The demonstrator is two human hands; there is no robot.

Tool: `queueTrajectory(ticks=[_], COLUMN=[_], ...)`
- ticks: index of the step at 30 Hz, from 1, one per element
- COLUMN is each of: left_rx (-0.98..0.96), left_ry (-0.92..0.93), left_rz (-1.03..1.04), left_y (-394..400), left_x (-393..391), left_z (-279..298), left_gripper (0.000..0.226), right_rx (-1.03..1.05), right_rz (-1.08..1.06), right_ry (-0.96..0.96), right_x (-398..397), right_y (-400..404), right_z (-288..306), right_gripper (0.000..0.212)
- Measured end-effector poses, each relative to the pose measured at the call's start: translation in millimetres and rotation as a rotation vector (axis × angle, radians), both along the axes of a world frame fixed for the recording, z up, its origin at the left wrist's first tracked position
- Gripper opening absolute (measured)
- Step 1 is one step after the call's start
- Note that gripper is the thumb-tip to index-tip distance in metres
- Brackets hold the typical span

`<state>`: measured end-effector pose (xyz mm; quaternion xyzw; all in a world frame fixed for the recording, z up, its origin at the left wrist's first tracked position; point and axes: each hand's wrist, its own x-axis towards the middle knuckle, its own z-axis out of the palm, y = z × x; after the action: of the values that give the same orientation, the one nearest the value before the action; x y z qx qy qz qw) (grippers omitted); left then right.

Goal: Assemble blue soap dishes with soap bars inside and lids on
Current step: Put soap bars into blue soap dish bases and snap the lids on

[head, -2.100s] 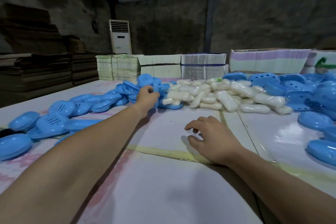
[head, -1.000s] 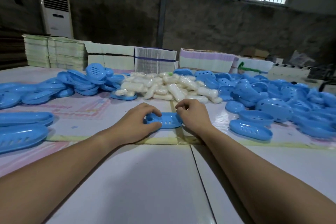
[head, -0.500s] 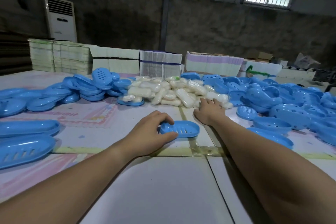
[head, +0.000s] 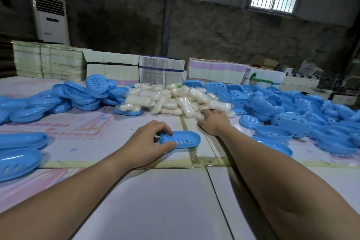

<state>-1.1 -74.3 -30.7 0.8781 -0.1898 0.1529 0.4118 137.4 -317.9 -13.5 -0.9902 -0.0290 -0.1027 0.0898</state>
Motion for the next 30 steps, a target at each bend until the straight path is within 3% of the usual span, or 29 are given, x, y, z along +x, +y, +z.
queueTrajectory(ticks=[5,10,13,17,22,27,30], left_rx=[-0.019,-0.037,-0.087,-0.103,-0.003,0.043,0.043], left_ry=[0.013,0.048,0.070,0.100,0.056,0.035,0.040], left_rz=[0.007,0.006,0.002,0.026,0.007,0.019,0.018], left_y=[1.4,2.5,3.4,4.4,5.6,2.9,2.7], left_x=[-1.1,-0.9,0.0,-0.7,0.8,-0.6,-1.0], left_z=[1.5,2.2,1.5,3.0,1.8,1.9,2.6], left_gripper=[0.021,0.034,0.044,0.057,0.028,0.019,0.018], right_rx=[0.089,0.481,0.360,0.239,0.337,0.301,0.433], right_rz=[0.141,0.455,0.610,0.652,0.659,0.662,0.491], right_ry=[-0.101,-0.036,0.017,0.108,0.158,0.200,0.004], right_x=[-36.8,-79.5,-96.4,-99.9,-98.5,-95.0,-84.4], right_y=[12.7,31.2,43.6,46.3,36.8,31.2,13.1], right_z=[4.8,25.7,33.0,30.6,36.1,39.8,45.9], right_gripper=[0.047,0.038,0.037,0.036,0.019,0.021,0.024])
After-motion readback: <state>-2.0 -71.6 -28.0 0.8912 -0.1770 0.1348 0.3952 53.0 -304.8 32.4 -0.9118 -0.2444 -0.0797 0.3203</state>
